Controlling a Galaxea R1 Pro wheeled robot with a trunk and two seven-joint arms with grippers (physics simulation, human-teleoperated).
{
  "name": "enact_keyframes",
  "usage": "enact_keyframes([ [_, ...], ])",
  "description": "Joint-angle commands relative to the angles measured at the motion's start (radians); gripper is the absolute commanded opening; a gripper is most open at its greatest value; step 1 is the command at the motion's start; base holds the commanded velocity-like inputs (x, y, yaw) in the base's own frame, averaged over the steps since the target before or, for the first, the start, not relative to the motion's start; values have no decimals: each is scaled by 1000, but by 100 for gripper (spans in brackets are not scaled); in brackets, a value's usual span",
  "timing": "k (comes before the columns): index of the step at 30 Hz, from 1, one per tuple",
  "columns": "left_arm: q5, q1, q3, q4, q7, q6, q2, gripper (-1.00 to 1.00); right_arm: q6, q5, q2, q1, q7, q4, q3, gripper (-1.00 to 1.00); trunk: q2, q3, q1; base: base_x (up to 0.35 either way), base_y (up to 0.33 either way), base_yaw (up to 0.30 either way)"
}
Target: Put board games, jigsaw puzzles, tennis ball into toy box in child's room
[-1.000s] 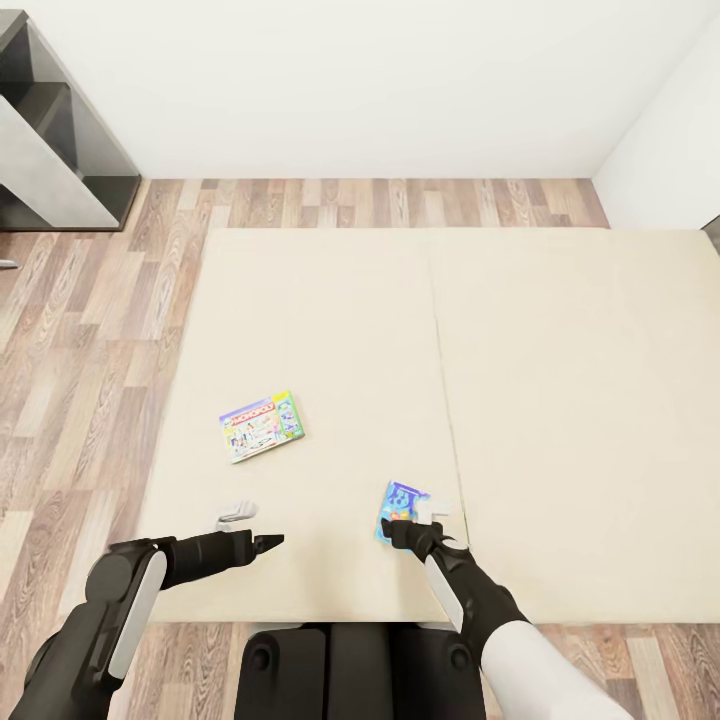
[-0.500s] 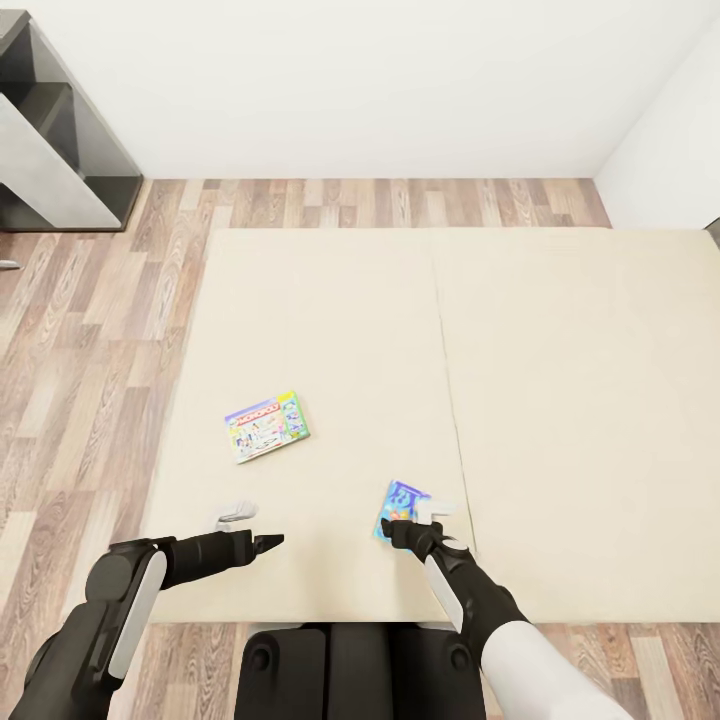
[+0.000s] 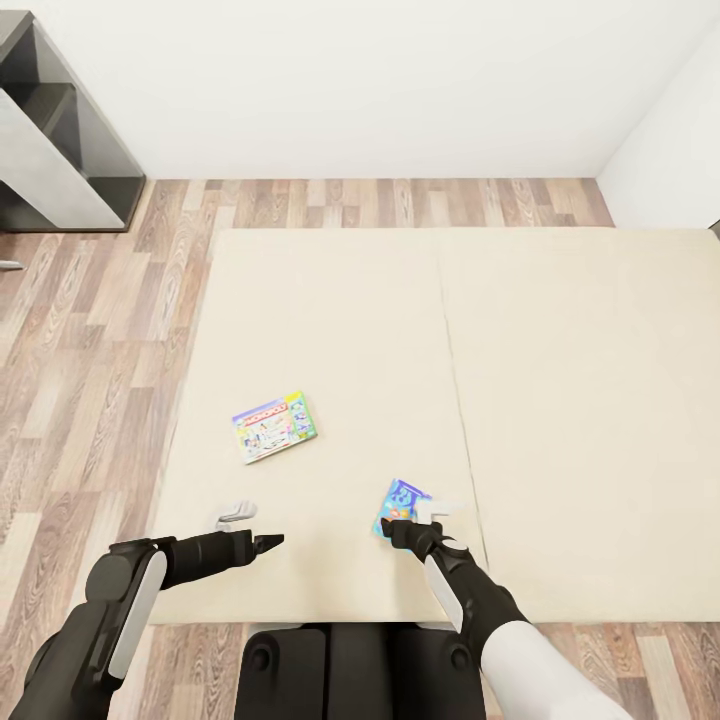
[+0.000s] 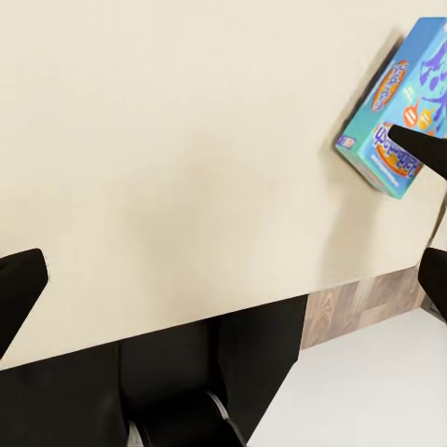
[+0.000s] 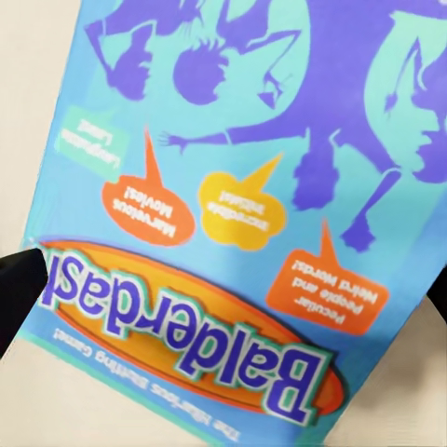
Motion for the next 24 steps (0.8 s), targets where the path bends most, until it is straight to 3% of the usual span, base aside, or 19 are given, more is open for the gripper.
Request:
enact_keyframes([
  [1, 4, 0, 1, 0, 0, 7, 0, 100, 5, -10, -1, 0, -1, -2, 2, 100, -1, -1, 1, 0, 43, 0],
  [24, 4, 0, 1, -1, 0, 7, 0, 100, -6, -5, -3, 0, -2, 0, 1, 100, -1, -1, 1, 0, 5, 0],
])
